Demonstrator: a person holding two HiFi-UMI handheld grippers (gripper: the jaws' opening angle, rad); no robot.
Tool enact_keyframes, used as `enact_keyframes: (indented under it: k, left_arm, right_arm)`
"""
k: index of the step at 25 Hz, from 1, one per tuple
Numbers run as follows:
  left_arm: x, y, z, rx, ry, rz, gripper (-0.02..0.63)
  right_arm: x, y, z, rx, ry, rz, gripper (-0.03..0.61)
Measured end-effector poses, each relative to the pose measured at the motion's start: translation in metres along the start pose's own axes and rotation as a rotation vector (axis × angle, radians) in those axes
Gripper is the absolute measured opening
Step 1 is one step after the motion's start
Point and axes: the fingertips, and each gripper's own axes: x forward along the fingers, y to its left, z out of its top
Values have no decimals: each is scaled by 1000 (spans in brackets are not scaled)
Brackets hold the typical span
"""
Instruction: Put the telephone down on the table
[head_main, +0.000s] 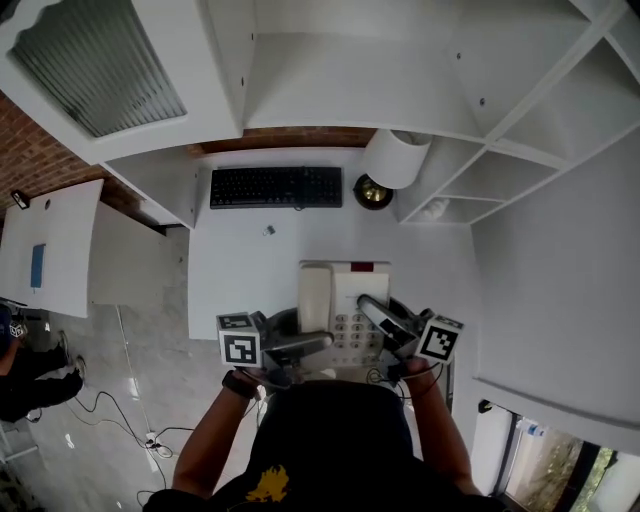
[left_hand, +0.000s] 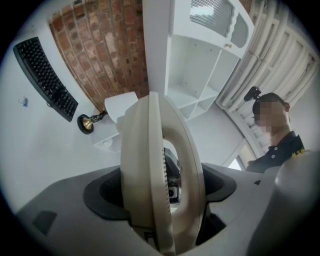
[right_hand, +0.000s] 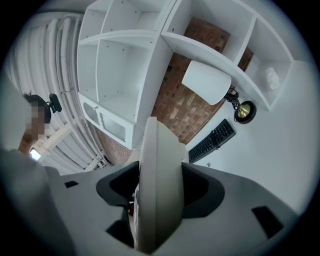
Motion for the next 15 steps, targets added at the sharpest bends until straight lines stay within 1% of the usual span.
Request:
enact_keyframes:
  k: [3, 5, 10, 15]
  left_arm:
    - [19, 47, 18, -15, 5, 31, 430]
    - [22, 61, 22, -23, 0, 44, 430]
    - [20, 53, 24, -17, -8, 43, 430]
    - [18, 55, 17, -47, 9, 37, 430]
  right_arm:
    - [19, -49, 22, 18, 25, -11, 241]
    - [26, -62, 26, 25, 35, -7, 241]
    - [28, -53, 27, 36, 40, 12, 241]
    - [28, -47, 29, 29, 33, 38, 238]
